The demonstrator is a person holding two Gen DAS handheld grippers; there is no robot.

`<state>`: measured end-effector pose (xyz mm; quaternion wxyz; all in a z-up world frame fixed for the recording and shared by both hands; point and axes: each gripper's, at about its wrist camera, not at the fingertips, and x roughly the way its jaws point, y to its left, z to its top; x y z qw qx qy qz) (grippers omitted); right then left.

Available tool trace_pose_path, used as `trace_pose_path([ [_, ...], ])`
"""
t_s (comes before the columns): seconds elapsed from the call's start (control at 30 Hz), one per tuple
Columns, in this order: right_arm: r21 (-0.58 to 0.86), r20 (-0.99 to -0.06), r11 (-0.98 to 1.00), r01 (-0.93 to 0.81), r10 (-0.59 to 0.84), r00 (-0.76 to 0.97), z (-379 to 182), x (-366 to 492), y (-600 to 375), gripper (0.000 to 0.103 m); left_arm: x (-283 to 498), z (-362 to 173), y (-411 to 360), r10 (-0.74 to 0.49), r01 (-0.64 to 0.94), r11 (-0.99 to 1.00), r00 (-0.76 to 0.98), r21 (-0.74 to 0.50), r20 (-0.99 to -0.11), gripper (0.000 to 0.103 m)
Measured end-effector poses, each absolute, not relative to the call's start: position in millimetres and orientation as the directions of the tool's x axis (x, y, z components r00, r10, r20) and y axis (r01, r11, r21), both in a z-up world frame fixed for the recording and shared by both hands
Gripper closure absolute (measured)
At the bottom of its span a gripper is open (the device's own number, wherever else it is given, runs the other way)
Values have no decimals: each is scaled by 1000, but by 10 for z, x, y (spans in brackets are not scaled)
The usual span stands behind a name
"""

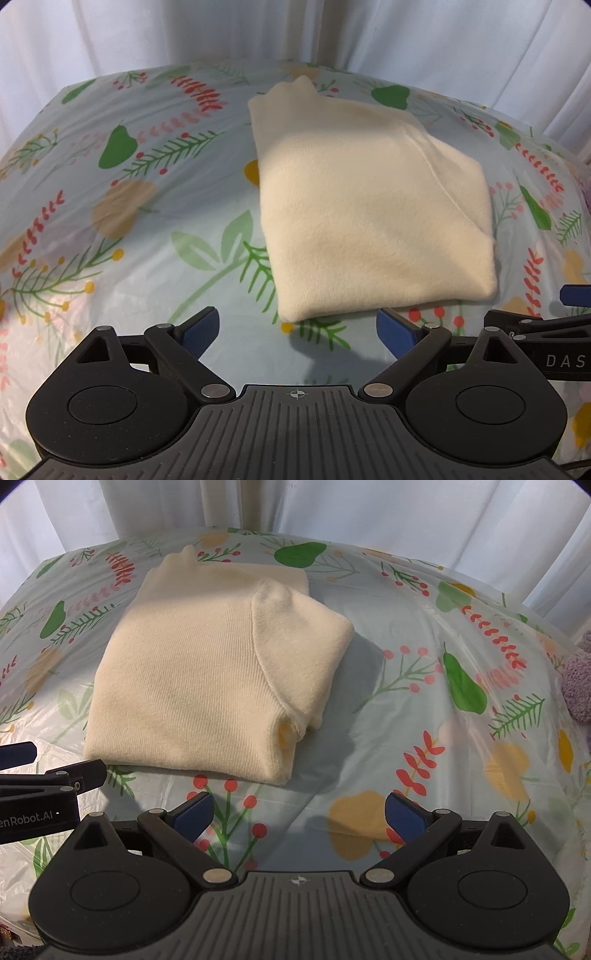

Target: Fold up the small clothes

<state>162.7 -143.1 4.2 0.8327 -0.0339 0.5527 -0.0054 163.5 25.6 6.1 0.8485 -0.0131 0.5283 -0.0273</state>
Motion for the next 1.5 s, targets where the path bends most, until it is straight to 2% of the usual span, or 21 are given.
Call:
trace_pose_path([
  [1.5, -39, -925, 999, -8, -33, 378, -51, 1640, -1486, 4, 1656, -51, 184, -61, 85, 996, 398, -29, -915, 7],
])
